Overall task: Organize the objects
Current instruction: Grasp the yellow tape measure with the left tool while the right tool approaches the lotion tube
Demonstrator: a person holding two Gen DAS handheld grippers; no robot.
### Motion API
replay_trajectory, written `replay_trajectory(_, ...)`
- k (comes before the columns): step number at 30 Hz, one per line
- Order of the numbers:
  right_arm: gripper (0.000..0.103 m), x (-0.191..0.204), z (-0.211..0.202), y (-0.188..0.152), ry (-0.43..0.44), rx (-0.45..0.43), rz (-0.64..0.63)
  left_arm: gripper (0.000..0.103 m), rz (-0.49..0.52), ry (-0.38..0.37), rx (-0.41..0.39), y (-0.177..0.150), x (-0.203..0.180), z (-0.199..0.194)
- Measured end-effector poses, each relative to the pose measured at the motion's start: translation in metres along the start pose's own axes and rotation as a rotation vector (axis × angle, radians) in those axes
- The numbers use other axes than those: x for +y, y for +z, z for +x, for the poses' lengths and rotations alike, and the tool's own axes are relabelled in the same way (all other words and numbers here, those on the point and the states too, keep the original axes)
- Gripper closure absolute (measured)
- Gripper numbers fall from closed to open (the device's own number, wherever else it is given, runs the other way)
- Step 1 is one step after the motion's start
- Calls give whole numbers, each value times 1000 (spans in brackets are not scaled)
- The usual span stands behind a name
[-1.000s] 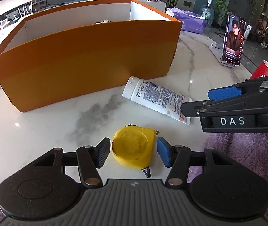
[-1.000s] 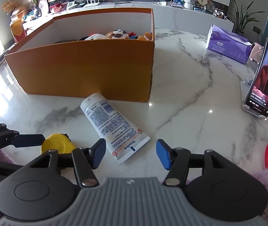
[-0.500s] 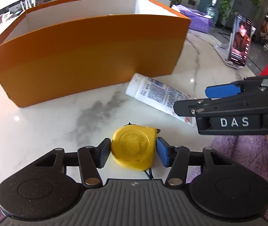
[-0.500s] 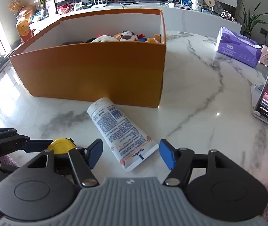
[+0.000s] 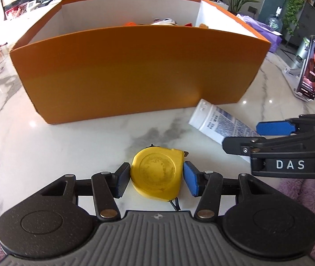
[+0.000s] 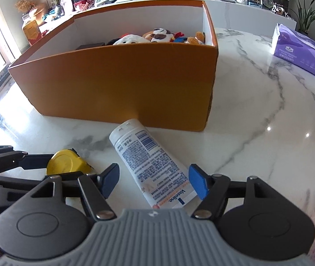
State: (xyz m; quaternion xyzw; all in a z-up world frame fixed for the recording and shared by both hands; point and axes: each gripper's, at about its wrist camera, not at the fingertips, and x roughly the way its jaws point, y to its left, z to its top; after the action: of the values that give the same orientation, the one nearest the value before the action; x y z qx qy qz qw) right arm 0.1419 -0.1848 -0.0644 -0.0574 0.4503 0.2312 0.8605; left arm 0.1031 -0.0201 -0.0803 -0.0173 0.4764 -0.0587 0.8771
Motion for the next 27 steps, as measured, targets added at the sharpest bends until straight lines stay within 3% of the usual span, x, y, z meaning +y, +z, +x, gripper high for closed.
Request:
replay_trajectory(12, 31, 19, 15, -7, -71, 57, -112, 42, -37, -16, 0, 2, 9, 0)
replay_trajectory(16, 41, 18, 11, -10, -75, 46, -104, 42, -40, -20, 0, 2, 9, 0)
replay_trajectory(27, 49, 25, -6, -20, -82, 13, -127, 42, -31, -36, -22, 3, 7, -3)
